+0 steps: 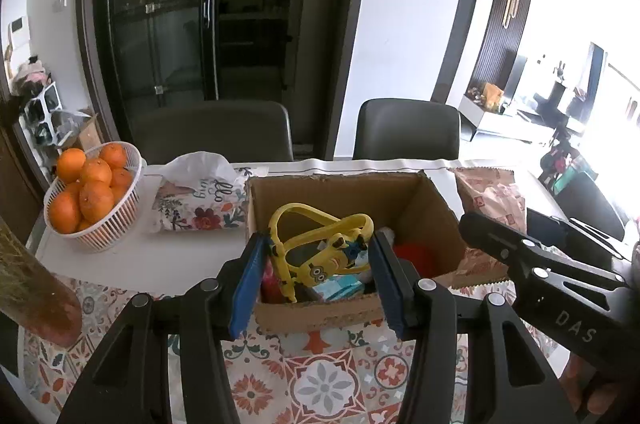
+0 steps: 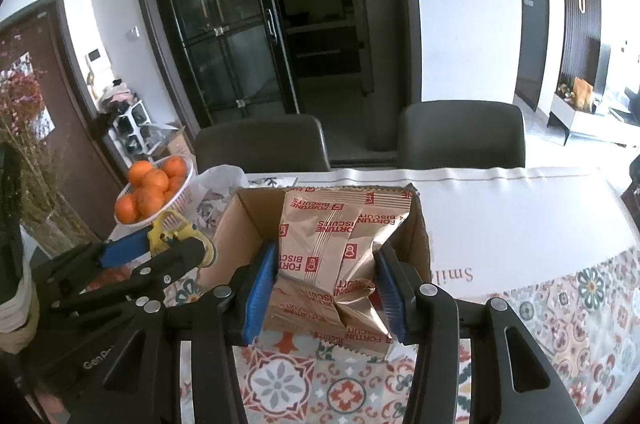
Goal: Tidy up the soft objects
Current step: 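Lower the biscuit packs and yellow toy into the box and release both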
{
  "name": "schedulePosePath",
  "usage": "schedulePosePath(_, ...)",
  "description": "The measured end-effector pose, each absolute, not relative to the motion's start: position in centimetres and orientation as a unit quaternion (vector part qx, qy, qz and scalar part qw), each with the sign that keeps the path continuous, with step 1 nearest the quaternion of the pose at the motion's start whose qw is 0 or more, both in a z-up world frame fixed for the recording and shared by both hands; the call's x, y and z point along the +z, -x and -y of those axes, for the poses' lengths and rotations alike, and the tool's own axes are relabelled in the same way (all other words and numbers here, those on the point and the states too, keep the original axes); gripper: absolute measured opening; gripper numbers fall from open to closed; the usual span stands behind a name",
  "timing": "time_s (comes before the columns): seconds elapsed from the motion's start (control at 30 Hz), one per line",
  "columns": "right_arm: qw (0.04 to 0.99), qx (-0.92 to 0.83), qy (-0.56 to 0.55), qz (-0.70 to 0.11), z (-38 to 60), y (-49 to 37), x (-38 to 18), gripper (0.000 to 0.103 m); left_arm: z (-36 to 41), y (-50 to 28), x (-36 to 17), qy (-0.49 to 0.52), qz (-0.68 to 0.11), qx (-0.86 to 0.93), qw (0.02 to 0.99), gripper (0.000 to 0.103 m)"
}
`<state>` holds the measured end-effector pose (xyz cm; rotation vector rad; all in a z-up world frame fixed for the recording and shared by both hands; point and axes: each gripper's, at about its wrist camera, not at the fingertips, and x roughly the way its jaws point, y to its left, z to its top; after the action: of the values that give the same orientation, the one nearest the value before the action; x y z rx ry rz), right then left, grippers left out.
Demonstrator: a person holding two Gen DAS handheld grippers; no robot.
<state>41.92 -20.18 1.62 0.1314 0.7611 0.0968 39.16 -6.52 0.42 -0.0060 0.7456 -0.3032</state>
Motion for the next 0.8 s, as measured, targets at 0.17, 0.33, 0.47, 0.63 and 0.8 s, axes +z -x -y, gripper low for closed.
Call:
schedulePosePath(0.17, 0.923, 0.051, -0.060, -0.378, 20.3, -43.3, 1.3, 0.049, 6.9, -40.7, 0.1, 0.000, -0.371, -0.145, 0.917, 0.052)
schedulePosePath(0.33, 0.916, 0.055, -0.067, -0.392, 20.6, -44.8, 0.5, 0.049, 7.3, -42.3, -0.2, -0.008, -0.374, -0.140, 0.917, 0.052)
schedulePosePath(0.47, 0.910, 0.055, -0.068, -0.406, 20.8, -45.9, -0.6, 0.049, 7.6, -43.5, -0.8, -0.019, -0.381, -0.137, 0.914, 0.052)
schedulePosePath(0.63, 0.903, 0.049, -0.056, -0.422, 20.9, -47.2, -2.0, 0.049, 7.9, -44.8, -1.8, -0.035, -0.395, -0.132, 0.908, 0.052)
schedulePosePath(0.8, 0.897, 0.052, -0.044, -0.437, 20.7, -48.2, -2.8, 0.049, 8.3, -45.9, -3.3, -0.049, -0.413, -0.130, 0.900, 0.052)
